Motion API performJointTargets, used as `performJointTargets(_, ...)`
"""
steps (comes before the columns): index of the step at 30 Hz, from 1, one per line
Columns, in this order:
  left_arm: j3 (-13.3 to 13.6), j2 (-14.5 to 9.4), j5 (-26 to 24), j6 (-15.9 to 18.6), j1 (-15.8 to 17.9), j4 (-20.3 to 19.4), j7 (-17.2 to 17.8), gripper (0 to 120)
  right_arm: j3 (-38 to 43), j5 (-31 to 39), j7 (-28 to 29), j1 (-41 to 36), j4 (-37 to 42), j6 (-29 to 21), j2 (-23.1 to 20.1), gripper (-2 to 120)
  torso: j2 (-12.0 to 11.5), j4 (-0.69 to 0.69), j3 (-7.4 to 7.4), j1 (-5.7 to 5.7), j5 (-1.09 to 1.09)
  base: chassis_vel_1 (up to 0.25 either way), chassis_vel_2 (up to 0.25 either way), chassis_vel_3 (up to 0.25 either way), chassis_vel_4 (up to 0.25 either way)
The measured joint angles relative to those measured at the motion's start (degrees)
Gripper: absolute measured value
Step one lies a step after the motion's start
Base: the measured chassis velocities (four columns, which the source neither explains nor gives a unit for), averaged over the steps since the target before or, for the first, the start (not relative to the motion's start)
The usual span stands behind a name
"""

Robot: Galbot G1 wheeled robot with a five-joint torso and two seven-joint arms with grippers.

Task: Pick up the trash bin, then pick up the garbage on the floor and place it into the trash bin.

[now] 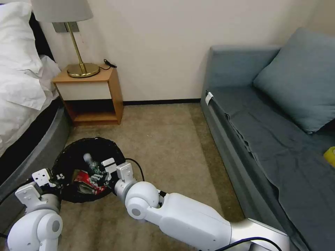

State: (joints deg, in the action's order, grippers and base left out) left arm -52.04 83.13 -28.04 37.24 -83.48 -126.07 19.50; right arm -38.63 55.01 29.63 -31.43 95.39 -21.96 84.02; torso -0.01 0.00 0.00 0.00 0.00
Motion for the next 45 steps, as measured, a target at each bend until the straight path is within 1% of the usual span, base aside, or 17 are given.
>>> performJointTargets(1,0.0,0.0,0.0,0.0,0.0,0.0,0.0,2,0.0,0.0,0.0,0.0,0.0,0.0,0.0,84,0.0,0.0,0.0,0.0,0.0,0.0,0.0,0.0,0.0)
performJointTargets(4,0.08,0.07,-0.01,0.0,-0.05,0.0,-0.07,2,1.25,-1.56,-0.58,0.23,0.16,1.63,0.26,98,0.0,0.0,0.0,0.0,0.0,0.0,0.0,0.0,0.0)
performJointTargets(9,-0.09,-0.07,-0.12,0.0,0.03,0.09,-0.11,2,6.78,-2.69,-3.31,1.28,3.56,4.14,-1.15,100,0.0,0.01,0.0,0.0,0.01,0.0,0.0,0.0,0.0)
performJointTargets(13,-0.17,-0.24,-0.57,-0.09,0.22,0.35,-0.14,2,16.31,-2.96,-8.58,1.39,9.66,7.61,-5.14,100,0.0,0.0,0.0,0.0,0.01,0.0,0.0,0.0,0.0)
performJointTargets(14,-0.17,-0.24,-0.57,-0.09,0.22,0.35,-0.14,2,16.31,-2.96,-8.58,1.39,9.66,7.61,-5.14,100,0.0,0.0,0.0,0.0,0.01,0.0,0.0,0.0,0.0)
performJointTargets(16,-0.26,-0.56,-0.71,-0.04,0.29,0.47,-0.13,2,22.31,-5.58,-11.3,-0.19,13.2,9.74,-9.2,100,0.0,0.01,0.0,0.0,0.02,0.0,0.0,0.0,0.0)
performJointTargets(17,-0.26,-0.56,-0.71,-0.04,0.29,0.47,-0.13,2,22.31,-5.58,-11.3,-0.19,13.2,9.74,-9.2,100,0.0,0.01,0.0,0.0,0.02,0.0,0.0,0.0,0.0)
performJointTargets(19,-0.49,-0.76,-0.77,0.12,0.27,0.5,0.01,2,26.02,-9.41,-12.11,-2.61,15.91,12.08,-14.06,100,0.0,0.0,0.0,0.0,0.04,0.0,0.0,0.0,0.0)
performJointTargets(20,-0.59,-0.85,-0.81,0.22,0.2,0.5,0.08,2,28.22,-11.94,-12.2,-4.73,17.97,13.09,-18.04,100,0.0,0.02,0.0,0.0,0.04,0.0,0.0,0.0,0.0)
performJointTargets(22,-0.68,-0.89,-0.82,0.26,0.16,0.52,0.13,2,29.24,-13.11,-12.19,-5.89,18.96,13.46,-19.78,100,0.0,0.01,0.0,0.0,0.02,0.0,0.0,0.0,0.0)
performJointTargets(23,-0.73,-0.94,-0.82,0.29,0.11,0.57,0.19,2,30.86,-14.99,-12.15,-7.86,20.34,14.09,-22.09,100,0.0,-0.04,0.0,0.0,0.03,0.0,0.0,0.0,0.0)
performJointTargets(24,-0.74,-0.97,-0.82,0.32,0.07,0.6,0.22,2,32.97,-17.63,-11.94,-10.77,22.16,14.7,-24.22,100,0.0,-0.04,0.0,0.0,0.03,0.0,0.0,0.0,0.0)
performJointTargets(25,-0.83,-1.01,-0.85,0.53,0.07,0.61,0.27,2,36.8,-22.04,-10.66,-16.2,24.97,14.51,-26.31,100,0.0,-0.04,0.0,0.0,0.03,0.0,0.0,0.0,0.0)
performJointTargets(28,-1.04,-1.17,-0.88,0.65,0.07,0.61,0.47,2,41.24,-27.34,-9.43,-22.62,27.97,14.51,-26.56,100,0.0,-0.02,-0.01,0.0,0.03,0.0,0.0,0.0,0.0)
performJointTargets(31,-1.38,-1.37,-1.01,0.69,-0.11,0.45,0.64,2,45.77,-32.06,-9.26,-30.25,31.45,14.81,-24.94,100,0.01,0.0,0.0,0.0,0.02,0.0,0.0,0.0,0.0)
performJointTargets(36,-1.67,-1.4,-1.2,0.7,-0.31,0.14,0.63,2,46.17,-35.09,-10.11,-37.55,32.64,16.19,-20.99,100,0.0,0.0,-0.01,0.0,0.01,0.0,0.0,0.0,0.0)
performJointTargets(45,-2.11,-1.3,-1.35,0.7,-0.69,-0.51,0.64,2,44.13,-37.41,-12.35,-38.32,29.95,18.58,-18.68,100,0.01,0.01,-0.01,0.0,-0.01,0.0,0.0,0.0,0.0)
